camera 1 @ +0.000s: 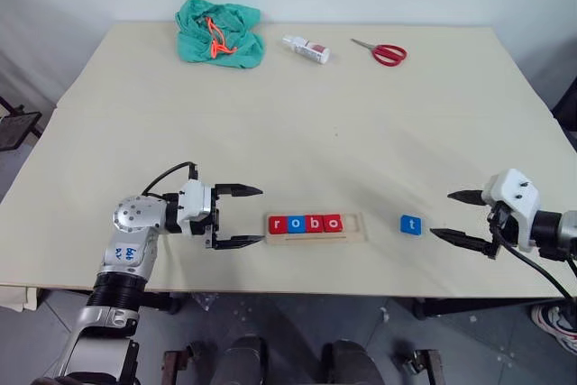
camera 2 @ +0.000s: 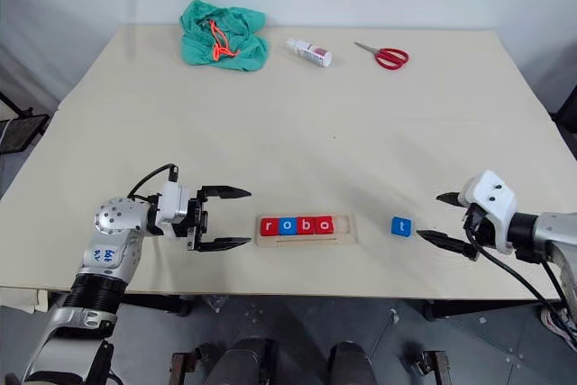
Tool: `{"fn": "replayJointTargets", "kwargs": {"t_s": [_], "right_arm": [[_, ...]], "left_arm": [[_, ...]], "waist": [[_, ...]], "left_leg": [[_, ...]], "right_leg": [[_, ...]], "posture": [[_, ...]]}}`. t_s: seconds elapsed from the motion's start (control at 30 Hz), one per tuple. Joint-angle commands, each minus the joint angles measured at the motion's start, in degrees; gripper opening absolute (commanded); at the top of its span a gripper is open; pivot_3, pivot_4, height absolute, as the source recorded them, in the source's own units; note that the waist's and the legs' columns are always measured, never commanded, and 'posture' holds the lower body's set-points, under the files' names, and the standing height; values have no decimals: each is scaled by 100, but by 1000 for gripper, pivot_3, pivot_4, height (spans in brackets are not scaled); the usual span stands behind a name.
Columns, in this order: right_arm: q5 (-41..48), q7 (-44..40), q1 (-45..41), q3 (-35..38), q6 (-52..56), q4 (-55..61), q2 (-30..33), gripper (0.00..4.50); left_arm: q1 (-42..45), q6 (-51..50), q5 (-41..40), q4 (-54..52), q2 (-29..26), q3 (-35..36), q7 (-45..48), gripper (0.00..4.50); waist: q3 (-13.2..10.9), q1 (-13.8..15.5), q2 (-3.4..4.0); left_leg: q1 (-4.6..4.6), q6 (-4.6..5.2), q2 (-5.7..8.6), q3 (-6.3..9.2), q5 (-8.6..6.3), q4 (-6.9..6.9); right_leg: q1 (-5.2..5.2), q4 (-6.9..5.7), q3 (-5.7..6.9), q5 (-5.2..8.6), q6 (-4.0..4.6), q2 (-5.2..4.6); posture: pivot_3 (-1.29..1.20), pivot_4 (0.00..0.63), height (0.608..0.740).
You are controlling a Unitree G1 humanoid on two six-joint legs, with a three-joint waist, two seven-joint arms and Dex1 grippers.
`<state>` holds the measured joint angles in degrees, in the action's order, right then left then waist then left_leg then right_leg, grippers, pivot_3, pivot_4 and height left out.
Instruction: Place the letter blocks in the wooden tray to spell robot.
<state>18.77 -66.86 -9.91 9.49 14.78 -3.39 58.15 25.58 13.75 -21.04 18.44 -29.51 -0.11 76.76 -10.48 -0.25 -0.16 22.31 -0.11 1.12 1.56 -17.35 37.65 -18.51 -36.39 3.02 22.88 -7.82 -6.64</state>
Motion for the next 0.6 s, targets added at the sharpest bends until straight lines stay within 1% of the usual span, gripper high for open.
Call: {"fn": "replayJointTargets", "kwargs": {"t_s": [0.03,0.17,0.4,0.6], "right_arm": [[-213,-378,-392,-286,-427,-431,38,4460],[-303,-598,-701,-576,-573,-702,-84,4460],[-454,-780,-937,-904,-633,-967,-259,4460],[-689,-708,-1194,-1120,-686,-1374,-431,4460]], "left_arm": [[-108,-28,-97,-288,-85,106,-65,4500],[-237,-82,-112,-453,-154,145,-128,4500],[-420,-182,-161,-700,-256,201,-188,4500],[-427,-207,-152,-712,-304,234,-203,4500]], "waist": [[0,7,0],[0,13,0],[0,25,0],[0,18,0]], "left_leg": [[1,0,0,1,0,1],[3,0,-2,4,0,6],[10,0,1,12,0,15],[9,-1,0,11,0,17]], "right_leg": [[0,-1,1,0,0,0],[0,0,3,0,0,-1],[1,0,9,0,0,-3],[1,0,10,0,0,-2]], "posture": [[0,150,740],[0,150,740],[0,150,740],[0,150,740]]}}
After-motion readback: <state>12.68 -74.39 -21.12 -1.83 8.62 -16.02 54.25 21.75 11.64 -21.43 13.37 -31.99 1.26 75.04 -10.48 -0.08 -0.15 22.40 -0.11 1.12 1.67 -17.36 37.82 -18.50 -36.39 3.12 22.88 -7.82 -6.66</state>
